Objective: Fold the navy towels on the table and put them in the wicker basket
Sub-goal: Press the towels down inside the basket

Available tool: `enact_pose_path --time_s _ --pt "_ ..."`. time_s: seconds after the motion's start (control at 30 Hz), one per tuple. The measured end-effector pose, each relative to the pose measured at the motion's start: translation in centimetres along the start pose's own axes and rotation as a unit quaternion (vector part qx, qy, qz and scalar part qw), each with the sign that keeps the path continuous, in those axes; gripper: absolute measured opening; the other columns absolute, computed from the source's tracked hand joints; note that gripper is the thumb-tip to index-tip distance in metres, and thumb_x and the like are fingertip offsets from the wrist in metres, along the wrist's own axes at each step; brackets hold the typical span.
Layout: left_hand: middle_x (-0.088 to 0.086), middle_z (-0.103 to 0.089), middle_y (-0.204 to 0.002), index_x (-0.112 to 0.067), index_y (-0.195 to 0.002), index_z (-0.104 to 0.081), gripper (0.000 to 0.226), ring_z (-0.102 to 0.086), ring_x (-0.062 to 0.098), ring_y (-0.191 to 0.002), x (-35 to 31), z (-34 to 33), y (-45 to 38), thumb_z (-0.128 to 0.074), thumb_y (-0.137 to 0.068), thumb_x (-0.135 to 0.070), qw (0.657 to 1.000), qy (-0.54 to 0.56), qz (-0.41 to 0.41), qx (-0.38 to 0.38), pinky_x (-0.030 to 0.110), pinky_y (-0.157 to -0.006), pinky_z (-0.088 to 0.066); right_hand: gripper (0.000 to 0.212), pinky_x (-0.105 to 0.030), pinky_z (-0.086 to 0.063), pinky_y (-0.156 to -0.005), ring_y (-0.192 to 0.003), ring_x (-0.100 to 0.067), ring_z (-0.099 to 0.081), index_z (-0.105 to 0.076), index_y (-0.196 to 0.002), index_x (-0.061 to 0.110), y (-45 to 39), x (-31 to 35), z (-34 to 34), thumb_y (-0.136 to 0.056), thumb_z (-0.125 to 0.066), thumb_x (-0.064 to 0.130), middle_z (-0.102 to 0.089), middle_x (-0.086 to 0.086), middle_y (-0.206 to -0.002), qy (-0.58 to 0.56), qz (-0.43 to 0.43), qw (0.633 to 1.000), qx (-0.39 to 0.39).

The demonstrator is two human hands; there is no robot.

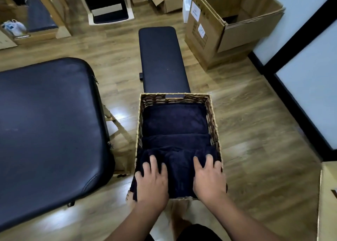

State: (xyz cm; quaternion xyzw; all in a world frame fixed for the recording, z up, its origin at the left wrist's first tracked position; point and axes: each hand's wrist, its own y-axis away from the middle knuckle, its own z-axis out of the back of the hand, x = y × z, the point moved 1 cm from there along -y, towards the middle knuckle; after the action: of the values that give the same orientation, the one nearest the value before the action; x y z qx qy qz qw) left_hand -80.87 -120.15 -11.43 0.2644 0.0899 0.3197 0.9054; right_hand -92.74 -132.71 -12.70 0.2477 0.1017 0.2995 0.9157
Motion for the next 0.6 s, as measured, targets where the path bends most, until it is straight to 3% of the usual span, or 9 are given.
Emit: enact_pose_path --time_s 0.1,0.2,0.37,0.5,0.6 --pt "0.033 0.018 -0.156 -0.023 -0.159 0.007 0.097 -0.038 0.045 -0.128 0.1 -0.5 -1.3 -0.059 -0.089 -0.022 0.994 0.064 0.026 0.085 0.045 -0.1 -0.046 0.088 -0.042 -0.045 -0.1 -0.128 -0.039 -0.029 -0.007 -0.159 0.033 -1.0 0.0 0.1 -0.091 -0.063 0.043 -0.008 -0.016 -0.153 -0.061 -0.025 0.996 0.067" --pt "0.034 0.021 -0.157 -0.019 -0.159 0.015 0.104 -0.041 0.048 -0.135 1.3 -2.1 -3.8 -0.061 -0.088 -0.016 0.976 0.153 0.046 0.15 0.043 -0.11 -0.042 0.093 -0.041 -0.039 -0.108 -0.134 -0.043 -0.028 -0.002 -0.16 0.032 -1.8 -0.3 -1.1 -0.093 -0.066 0.042 0.0 -0.02 -0.157 -0.086 -0.023 0.991 0.102" --pt "0.022 -0.002 -0.165 -0.026 -0.161 0.007 0.111 -0.041 0.037 -0.141 4.3 -5.4 -6.9 -0.068 -0.081 -0.012 0.951 0.259 0.088 0.146 0.035 -0.113 -0.037 0.101 -0.046 -0.035 -0.113 -0.148 -0.049 -0.009 0.007 -0.159 0.038 -3.4 -0.7 -3.8 -0.093 -0.07 0.03 0.018 -0.017 -0.162 -0.125 -0.017 0.979 0.16" --pt "0.025 0.006 -0.164 -0.026 -0.161 0.006 0.111 -0.037 0.038 -0.144 3.9 -5.4 -6.8 -0.07 -0.082 -0.014 0.948 0.264 0.08 0.156 0.033 -0.116 -0.033 0.109 -0.049 -0.033 -0.117 -0.148 -0.049 -0.013 0.004 -0.158 0.041 -4.6 -2.2 -3.4 -0.086 -0.077 0.029 0.019 -0.016 -0.164 -0.152 -0.009 0.97 0.19" --pt "0.027 0.001 -0.163 -0.021 -0.162 -0.002 0.095 -0.031 0.038 -0.147 4.0 -4.6 -5.7 -0.064 -0.09 -0.02 0.952 0.26 0.072 0.147 0.032 -0.117 -0.027 0.107 -0.047 -0.029 -0.119 -0.15 -0.047 -0.011 0.005 -0.158 0.042 -3.9 -2.8 -2.7 -0.088 -0.075 0.033 0.018 -0.014 -0.166 -0.167 0.009 0.966 0.196"
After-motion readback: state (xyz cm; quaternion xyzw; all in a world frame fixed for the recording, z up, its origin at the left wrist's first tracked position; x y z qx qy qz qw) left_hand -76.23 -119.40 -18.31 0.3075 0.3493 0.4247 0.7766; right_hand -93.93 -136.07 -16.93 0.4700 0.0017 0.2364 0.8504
